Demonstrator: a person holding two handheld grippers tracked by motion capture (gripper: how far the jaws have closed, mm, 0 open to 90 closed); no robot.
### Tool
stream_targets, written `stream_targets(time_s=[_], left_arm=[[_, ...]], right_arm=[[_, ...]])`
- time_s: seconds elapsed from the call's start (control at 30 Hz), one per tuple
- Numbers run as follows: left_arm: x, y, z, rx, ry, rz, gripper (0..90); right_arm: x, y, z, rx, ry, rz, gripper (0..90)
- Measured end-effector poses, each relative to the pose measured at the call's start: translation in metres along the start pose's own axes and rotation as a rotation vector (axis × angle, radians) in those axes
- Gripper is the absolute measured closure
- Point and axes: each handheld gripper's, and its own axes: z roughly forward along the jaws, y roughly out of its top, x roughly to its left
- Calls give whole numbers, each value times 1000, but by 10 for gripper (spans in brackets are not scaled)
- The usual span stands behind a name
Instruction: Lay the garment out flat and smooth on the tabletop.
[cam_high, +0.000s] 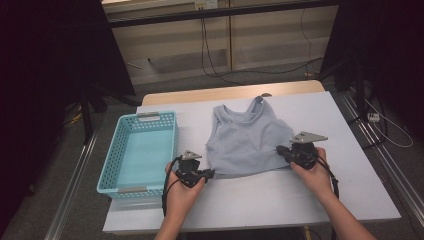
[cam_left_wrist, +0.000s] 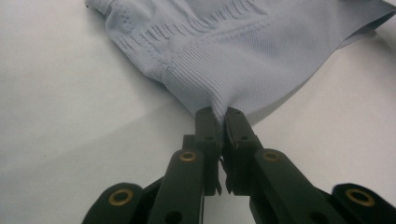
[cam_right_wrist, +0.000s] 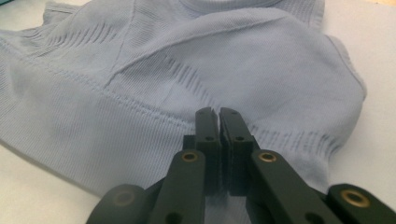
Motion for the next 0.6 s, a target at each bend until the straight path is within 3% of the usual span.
stream_targets(time_s=[0.27,0.47,0.6], left_arm=[[0,-2,5,12,13,-11,857],[-2,-6,9,22,31,4,851],[-3,-5,7,8,27,4,808]], right_arm=[[-4,0,8,6,-1,7,872],[1,-1,14,34,-15,-32,864],[1,-1,14,33,-14,-28,858]])
